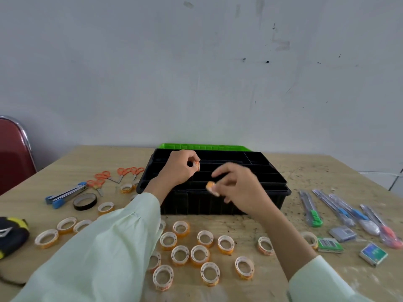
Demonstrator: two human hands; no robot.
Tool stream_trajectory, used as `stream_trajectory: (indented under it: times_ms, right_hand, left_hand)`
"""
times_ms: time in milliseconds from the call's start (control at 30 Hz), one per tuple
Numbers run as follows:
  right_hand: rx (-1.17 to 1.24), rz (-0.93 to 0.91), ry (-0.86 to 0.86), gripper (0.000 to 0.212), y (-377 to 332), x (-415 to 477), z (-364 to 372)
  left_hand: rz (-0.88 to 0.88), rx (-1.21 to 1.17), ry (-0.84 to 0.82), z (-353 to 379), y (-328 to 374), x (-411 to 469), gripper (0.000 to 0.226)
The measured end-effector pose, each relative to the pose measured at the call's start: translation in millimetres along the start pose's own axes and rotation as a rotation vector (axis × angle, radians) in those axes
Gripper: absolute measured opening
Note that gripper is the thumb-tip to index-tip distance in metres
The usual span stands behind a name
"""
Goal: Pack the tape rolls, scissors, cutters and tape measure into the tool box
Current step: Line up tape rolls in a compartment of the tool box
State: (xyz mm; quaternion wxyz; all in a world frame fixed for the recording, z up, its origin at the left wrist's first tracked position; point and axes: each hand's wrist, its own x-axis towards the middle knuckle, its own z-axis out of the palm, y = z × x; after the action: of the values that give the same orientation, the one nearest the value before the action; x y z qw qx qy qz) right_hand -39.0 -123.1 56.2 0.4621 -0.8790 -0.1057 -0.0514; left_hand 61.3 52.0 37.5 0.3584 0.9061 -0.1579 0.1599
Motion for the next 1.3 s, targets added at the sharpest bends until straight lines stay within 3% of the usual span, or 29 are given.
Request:
stream_trajectory:
  times_ms: [100,167,333,600,800,900,1200,1300]
  right_hand:
    - [0.150,-0.009,0.224,0.021,-8,29,-3]
    - [0.159,0.040,0.281,0.021,-6,52,0]
    - [-0.060,0.166,0.208,0.030,1,96,14]
    - [-0.179,0.174,0.066,0.040,-3,110,28]
    - [-0.319,0.109,-0.012,0.015,-11,110,25]
    - [-0.377,0.097,-0.041,0.013,-10,111,25]
    - [-0.303,0.058,-0.016,0.018,3,108,25]
    - [-0.303,0.020,0.072,0.026,8,102,24]
  left_hand:
    - [-0.045,0.012,-0.023,-1,-2,1,0.009]
    - [-0.068,0.004,-0.009,1,-3,2,0.009]
    - [-0.100,0.025,0.070,9,-8,3,0.006]
    - [-0.107,0.040,0.116,11,-8,0,0.016]
    - [-0.094,0.058,0.106,10,-7,-1,0.015]
    - [-0.084,0.064,0.104,10,-7,-1,0.017]
    - [-0.051,0.102,0.086,7,-5,-4,0.011]
    - [0.003,0.127,0.125,5,-2,-12,0.014]
